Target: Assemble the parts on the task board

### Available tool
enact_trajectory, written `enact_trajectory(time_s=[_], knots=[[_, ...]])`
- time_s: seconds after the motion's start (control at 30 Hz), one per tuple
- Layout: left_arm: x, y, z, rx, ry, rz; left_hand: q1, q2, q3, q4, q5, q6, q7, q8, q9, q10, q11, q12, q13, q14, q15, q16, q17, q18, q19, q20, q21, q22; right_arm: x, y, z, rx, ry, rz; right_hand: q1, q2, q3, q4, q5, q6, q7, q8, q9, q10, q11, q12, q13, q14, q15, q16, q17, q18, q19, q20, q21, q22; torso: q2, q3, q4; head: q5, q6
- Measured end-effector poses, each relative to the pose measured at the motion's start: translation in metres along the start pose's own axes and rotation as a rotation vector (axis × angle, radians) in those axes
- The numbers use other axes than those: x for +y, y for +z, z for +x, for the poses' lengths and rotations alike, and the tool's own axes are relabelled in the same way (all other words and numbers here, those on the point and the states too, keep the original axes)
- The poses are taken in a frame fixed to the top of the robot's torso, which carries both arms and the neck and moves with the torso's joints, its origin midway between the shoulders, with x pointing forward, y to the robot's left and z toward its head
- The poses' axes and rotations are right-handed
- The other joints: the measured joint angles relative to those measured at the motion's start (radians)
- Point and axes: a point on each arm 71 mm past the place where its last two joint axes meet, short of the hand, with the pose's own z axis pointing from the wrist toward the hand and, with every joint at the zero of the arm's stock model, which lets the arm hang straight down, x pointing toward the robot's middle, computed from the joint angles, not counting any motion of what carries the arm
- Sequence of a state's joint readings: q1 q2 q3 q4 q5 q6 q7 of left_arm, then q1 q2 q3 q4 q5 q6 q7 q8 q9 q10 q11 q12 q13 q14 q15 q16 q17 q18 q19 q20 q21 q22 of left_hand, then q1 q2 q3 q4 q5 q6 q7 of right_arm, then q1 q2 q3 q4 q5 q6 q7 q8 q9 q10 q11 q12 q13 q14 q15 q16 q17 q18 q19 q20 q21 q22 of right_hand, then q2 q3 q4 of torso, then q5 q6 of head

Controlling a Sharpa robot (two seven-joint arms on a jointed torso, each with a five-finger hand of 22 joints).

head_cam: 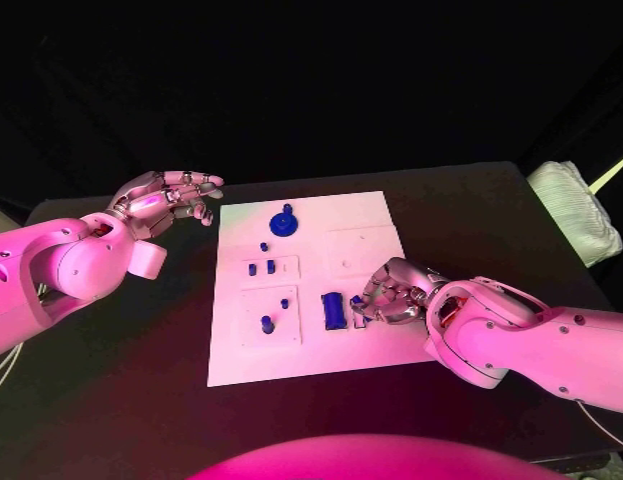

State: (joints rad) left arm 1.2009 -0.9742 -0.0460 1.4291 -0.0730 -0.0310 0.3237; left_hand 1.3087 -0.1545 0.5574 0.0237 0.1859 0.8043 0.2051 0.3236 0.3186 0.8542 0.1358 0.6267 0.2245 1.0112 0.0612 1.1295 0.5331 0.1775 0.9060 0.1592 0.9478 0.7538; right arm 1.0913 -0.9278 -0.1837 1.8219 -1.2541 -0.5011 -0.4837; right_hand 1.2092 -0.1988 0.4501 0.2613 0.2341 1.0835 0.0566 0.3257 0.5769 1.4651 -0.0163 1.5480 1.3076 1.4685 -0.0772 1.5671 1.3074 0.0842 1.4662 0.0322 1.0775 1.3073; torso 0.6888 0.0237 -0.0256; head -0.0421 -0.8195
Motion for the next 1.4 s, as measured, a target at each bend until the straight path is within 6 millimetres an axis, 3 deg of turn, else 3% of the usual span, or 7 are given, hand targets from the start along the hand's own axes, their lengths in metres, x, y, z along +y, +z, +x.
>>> enact_trajectory(time_s=[0.2, 1.0, 1.2, 1.4], knots=[[0.0000, -0.0006, -0.0002, 0.001, 0.001, -0.002, 0.000, 0.000, -0.002, 0.002, 0.000, 0.000, 0.000, 0.000, 0.000, 0.000, 0.000, 0.000, 0.000, 0.000, 0.000, 0.000, 0.000, 0.000, 0.000, 0.000, -0.004, 0.000, 0.0001, 0.0003, 0.0003, 0.004, -0.014, -0.003, -0.015, 0.004, -0.007, 0.007, -0.014, 0.010, -0.010, 0.003, 0.001, -0.001, -0.001, 0.000, 0.000, 0.000, 0.000, 0.000, 0.000, 0.000, 0.000, 0.000, 0.010, 0.000, 0.000, 0.0001, 0.0001, 0.002, -0.003], [0.0003, -0.0014, -0.0006, 0.004, -0.003, -0.010, 0.000, 0.000, -0.003, 0.003, 0.000, -0.004, -0.004, 0.000, -0.001, 0.000, 0.000, 0.000, 0.000, 0.000, 0.000, 0.000, 0.000, 0.000, 0.000, 0.000, -0.004, -0.001, 0.0025, 0.0005, 0.0021, 0.011, -0.038, -0.016, -0.025, 0.015, -0.010, 0.010, -0.016, 0.023, -0.009, 0.019, 0.009, -0.001, -0.008, 0.011, 0.000, -0.004, -0.003, 0.000, 0.000, 0.000, 0.000, -0.007, 0.029, 0.001, 0.000, 0.0007, -0.0012, 0.005, -0.006], [0.0004, -0.0014, -0.0005, 0.005, -0.004, -0.011, 0.000, 0.000, -0.003, 0.003, 0.000, -0.004, -0.004, 0.000, -0.001, 0.000, 0.000, 0.000, -0.001, 0.000, 0.000, 0.000, 0.000, 0.000, 0.000, 0.000, -0.004, -0.001, 0.0021, 0.0002, 0.0030, 0.012, -0.038, -0.015, -0.068, 0.014, -0.028, 0.027, -0.038, 0.036, -0.022, 0.029, 0.016, -0.001, -0.008, 0.011, 0.000, 0.000, -0.007, 0.000, 0.000, 0.000, 0.000, -0.007, 0.029, 0.000, -0.001, 0.0006, -0.0011, 0.006, -0.007], [0.0005, -0.0015, -0.0005, 0.006, -0.004, -0.012, 0.000, 0.000, -0.003, 0.003, 0.000, -0.004, -0.004, 0.000, -0.001, 0.000, 0.000, 0.000, -0.001, 0.000, 0.000, 0.000, 0.000, 0.000, 0.000, 0.000, -0.004, -0.001, 0.0028, -0.0003, 0.0032, 0.013, -0.037, -0.017, -0.131, 0.024, -0.047, 0.030, -0.058, 0.032, -0.018, 0.034, 0.019, -0.002, -0.009, 0.011, 0.000, 0.000, -0.007, 0.000, 0.001, 0.000, 0.000, -0.007, 0.032, 0.000, -0.001, 0.0005, -0.0011, 0.008, -0.008]])
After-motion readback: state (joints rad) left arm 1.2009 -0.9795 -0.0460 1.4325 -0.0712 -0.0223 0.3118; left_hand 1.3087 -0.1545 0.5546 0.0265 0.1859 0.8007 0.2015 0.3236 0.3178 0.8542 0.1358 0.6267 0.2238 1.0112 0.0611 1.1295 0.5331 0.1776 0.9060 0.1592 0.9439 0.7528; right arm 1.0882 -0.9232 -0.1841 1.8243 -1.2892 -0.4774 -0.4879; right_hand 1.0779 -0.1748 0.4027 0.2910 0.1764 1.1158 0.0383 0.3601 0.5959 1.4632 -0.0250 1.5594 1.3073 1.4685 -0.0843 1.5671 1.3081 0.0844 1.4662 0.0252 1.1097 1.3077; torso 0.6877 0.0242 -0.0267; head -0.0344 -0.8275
